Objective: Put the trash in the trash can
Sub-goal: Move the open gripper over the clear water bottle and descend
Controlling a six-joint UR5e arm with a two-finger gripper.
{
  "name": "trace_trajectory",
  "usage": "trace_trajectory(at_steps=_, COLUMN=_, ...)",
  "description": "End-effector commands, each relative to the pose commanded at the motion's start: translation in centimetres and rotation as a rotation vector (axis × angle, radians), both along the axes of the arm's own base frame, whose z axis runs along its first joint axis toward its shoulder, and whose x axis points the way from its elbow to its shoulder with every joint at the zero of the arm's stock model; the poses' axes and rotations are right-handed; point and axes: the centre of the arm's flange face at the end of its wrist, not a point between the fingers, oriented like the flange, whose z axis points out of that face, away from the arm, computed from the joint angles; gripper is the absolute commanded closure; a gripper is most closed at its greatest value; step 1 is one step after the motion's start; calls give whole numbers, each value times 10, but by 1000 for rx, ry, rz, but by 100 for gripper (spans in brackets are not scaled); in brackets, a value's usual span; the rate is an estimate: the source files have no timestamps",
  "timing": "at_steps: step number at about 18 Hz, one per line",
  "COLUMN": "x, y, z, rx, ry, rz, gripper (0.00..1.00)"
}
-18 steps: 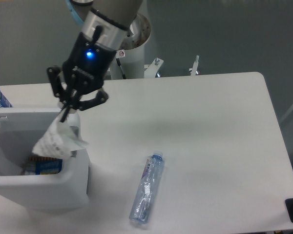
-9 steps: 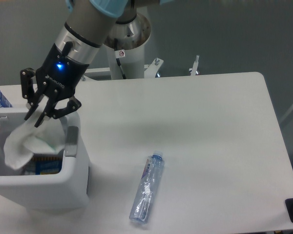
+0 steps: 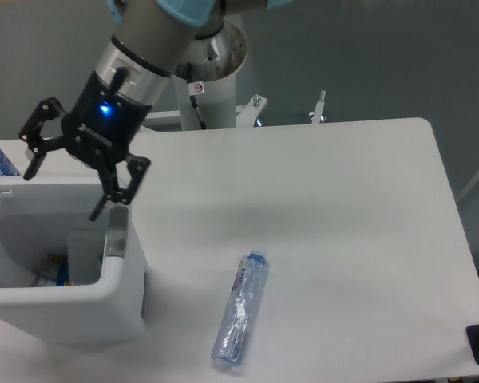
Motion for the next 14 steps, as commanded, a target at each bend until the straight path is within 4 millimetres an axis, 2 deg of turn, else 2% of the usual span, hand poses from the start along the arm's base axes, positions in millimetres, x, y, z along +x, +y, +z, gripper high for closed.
trace_trajectory(at_steps=2, x=-20, y=3, z=-5, rx=-12, ry=23, rz=22, gripper=0)
trace_trajectory(at_steps=6, x=-83, y=5, z=-24, rx=-88, ry=91, rz=129, gripper=0)
trace_trajectory(at_steps=8, x=-109, y=-1, z=-35, rx=-103, ry=82, rz=162, gripper=0)
trace_trajectory(at_steps=11, x=-133, y=-12, z=-53, rx=-144, ry=115, rz=179, gripper=0)
trace_trajectory(at_steps=14, x=-149, y=-15, z=-91, rx=-276, ry=252, rz=152, gripper=0)
